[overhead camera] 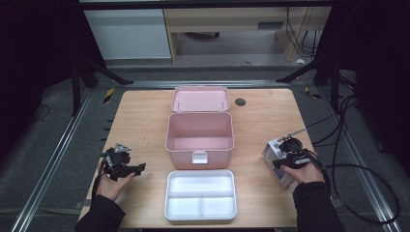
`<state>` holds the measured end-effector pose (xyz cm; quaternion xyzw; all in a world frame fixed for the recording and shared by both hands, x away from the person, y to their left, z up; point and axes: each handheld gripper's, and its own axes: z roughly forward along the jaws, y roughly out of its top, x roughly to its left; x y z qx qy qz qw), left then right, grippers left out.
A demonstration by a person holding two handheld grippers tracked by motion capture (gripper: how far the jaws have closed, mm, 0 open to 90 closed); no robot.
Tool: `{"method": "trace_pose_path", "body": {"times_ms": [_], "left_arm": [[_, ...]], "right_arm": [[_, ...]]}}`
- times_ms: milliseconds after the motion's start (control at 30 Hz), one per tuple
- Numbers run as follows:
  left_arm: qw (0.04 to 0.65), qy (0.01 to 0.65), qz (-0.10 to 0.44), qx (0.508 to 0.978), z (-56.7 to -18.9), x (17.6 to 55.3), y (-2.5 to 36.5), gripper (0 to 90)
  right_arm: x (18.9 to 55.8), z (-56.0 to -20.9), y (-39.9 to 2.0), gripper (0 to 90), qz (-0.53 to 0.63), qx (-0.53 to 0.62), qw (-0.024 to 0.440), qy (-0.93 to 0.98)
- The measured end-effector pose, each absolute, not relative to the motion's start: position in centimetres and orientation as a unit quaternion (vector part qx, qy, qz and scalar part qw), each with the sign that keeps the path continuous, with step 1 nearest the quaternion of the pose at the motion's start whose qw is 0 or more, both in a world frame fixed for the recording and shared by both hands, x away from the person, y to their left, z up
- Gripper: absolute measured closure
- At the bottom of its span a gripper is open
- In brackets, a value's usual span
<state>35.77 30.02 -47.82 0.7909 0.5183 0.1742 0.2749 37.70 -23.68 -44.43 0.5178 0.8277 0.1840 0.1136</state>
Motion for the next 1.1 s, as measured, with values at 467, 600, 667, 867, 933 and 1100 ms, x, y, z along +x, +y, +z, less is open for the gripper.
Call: {"method": "trace_pose_path", "body": {"times_ms": [467,600,667,867,933,1100], "left_arm": [[0.286,0.503,0.175,0.797,-47.4,35.6,29.5,29.6],[0.283,0.504,0.174,0.798,-47.5,35.7,29.6,29.6],[0.282,0.503,0.174,0.798,-47.5,35.7,29.5,29.6],[0.282,0.501,0.173,0.800,-47.5,35.7,29.5,29.5],[0.284,0.502,0.173,0.799,-47.5,35.7,29.5,29.5],[0.284,0.500,0.171,0.800,-47.5,35.7,29.4,29.4]], "right_arm": [[38.2,-40.8,-23.3,56.5,0.231,0.502,0.121,0.825],[38.2,-39.7,-23.1,56.5,0.245,0.496,0.127,0.824],[38.2,-39.2,-23.0,56.6,0.246,0.493,0.132,0.824],[38.7,-37.1,-22.7,56.6,0.262,0.491,0.146,0.818],[38.9,-36.2,-22.4,56.6,0.270,0.488,0.151,0.816],[39.7,-34.3,-21.7,56.6,0.287,0.482,0.156,0.813]]}}
